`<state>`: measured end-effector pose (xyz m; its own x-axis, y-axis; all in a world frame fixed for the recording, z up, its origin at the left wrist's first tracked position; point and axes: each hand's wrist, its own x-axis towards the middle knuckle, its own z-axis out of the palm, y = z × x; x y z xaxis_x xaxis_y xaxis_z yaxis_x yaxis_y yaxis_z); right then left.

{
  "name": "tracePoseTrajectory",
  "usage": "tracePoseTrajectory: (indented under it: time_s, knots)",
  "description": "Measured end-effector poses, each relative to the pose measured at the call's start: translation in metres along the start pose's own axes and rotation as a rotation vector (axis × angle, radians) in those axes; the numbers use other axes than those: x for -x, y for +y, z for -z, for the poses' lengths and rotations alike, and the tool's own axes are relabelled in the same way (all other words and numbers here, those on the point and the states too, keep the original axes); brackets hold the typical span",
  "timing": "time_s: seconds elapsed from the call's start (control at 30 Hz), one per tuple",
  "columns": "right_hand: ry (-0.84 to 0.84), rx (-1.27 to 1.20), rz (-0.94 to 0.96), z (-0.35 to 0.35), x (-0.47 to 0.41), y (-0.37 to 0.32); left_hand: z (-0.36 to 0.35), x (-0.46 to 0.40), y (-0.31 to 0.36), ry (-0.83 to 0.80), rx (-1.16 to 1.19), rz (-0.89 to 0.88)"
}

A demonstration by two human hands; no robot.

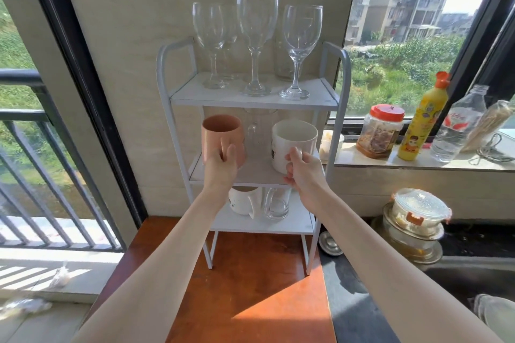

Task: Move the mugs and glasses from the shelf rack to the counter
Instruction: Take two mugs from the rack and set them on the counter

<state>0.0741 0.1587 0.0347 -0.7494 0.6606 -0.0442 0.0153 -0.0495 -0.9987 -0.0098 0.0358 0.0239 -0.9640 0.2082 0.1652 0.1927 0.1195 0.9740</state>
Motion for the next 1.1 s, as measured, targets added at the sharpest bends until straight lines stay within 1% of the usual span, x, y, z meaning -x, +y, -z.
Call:
tracePoseTrajectory:
  time_s: [0.13,0.27,0.37,0.47,0.6,0.7,0.83,0.93,1.03,1.1]
  knots:
    - [-0.020,0.096,0.050,0.005,0.009,0.003,0.011,0.017,-0.001,0.009,0.027,0.006]
    - [-0.031,0.115,0.049,0.008,0.030,0.004,0.024,0.031,0.000,-0.021,0.044,0.048]
    - [-0.029,0.131,0.071,0.015,0.054,0.007,0.034,0.051,0.001,-0.001,0.085,0.018]
    - [-0.030,0.098,0.085,0.025,0.087,0.010,0.048,0.077,0.000,0.004,0.166,0.013]
    - [-0.007,0.005,0.078,0.044,0.141,0.020,0.060,0.115,0.000,-0.063,0.188,0.052]
    - [0.079,-0.012,0.070,0.064,0.187,0.030,0.059,0.147,-0.001,-0.167,0.200,0.104]
    - [0.239,-0.011,0.028,0.104,0.250,0.043,0.040,0.196,-0.002,-0.343,0.227,0.147]
    - [0.385,-0.011,0.026,0.148,0.295,0.048,0.009,0.236,0.003,-0.486,0.199,0.139]
    - [0.554,0.020,0.010,0.202,0.341,0.050,-0.030,0.282,0.014,-0.633,0.174,0.131]
    - [0.665,0.000,-0.010,0.240,0.373,0.053,-0.056,0.318,0.023,-0.729,0.157,0.106]
